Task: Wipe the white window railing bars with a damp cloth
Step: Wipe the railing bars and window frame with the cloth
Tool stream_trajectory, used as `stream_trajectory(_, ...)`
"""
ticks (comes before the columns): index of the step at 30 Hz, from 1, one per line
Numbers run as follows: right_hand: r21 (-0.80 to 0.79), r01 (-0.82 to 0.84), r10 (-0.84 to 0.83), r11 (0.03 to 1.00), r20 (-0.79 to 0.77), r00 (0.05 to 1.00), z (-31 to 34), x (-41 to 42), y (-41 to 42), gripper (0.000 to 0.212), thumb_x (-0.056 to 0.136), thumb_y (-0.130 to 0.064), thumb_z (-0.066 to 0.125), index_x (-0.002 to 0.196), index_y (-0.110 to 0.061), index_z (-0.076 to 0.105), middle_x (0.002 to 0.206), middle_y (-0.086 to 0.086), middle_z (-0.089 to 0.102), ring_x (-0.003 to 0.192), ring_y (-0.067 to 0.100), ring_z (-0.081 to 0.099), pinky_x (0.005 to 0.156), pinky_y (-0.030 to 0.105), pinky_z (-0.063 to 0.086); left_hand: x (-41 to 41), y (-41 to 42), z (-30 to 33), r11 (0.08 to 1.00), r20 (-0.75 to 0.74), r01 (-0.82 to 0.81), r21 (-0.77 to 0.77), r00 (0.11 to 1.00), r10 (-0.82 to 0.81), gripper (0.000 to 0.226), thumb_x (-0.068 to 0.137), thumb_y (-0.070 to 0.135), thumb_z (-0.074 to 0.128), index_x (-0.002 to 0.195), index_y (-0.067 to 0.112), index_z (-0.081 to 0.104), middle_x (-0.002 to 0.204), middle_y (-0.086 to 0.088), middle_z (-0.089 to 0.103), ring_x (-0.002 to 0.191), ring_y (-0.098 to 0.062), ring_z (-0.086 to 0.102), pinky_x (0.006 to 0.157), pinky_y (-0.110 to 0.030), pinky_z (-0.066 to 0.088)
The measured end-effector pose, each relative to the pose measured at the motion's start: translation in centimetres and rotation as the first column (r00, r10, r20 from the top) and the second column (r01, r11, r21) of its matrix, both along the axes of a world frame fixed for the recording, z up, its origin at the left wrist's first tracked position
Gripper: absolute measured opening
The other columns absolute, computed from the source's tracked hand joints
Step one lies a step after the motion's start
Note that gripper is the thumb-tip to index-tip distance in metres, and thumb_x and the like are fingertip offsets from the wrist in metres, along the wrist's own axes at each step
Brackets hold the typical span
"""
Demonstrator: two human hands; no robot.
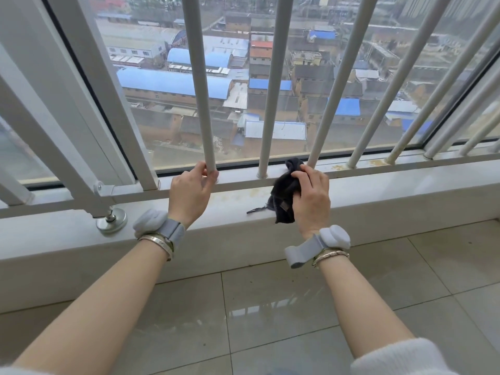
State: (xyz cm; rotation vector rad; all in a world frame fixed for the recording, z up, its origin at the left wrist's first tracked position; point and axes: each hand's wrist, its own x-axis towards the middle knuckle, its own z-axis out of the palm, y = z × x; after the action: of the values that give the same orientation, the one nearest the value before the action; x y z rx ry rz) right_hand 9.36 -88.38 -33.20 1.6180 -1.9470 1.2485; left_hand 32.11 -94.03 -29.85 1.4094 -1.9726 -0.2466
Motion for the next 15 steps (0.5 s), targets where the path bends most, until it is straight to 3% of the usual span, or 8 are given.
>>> stream_trajectory(6, 0.013, -0.040, 0.040, 0.999, -0.008, 0.999, 0.0, 0.0, 0.3, 0.034, 0.071, 0.012, 0.062, 0.098, -0.008, 0.068, 0.112, 0.004, 0.066, 0.107, 0.021, 0.042, 0.061, 0.034, 0.053, -0.4, 0.4, -0.5, 0.998, -0.014, -0.048, -0.042, 0.999, 0.047, 0.033, 0.094, 0.041, 0.034, 0.091, 0.014, 0.053, 0.081, -0.003, 0.065, 0.078, -0.029, 0.053, 0.070, -0.031, 0.023)
stream_trajectory(15, 0.134, -0.088, 0.088, 0.987, 0.001, 0.996, 1.7, 1.3, 0.4, 0.037, 0.072, 0.009, 0.061, 0.103, -0.010, 0.071, 0.115, 0.003, 0.067, 0.107, 0.027, 0.056, 0.074, 0.036, 0.054, -0.3, 0.5, -0.2, 0.999, 0.005, -0.039, -0.008, 0.999, 0.039, 0.028, 0.097, 0.032, 0.039, 0.094, 0.008, 0.053, 0.078, -0.010, 0.064, 0.078, -0.032, 0.051, 0.073, -0.034, 0.025)
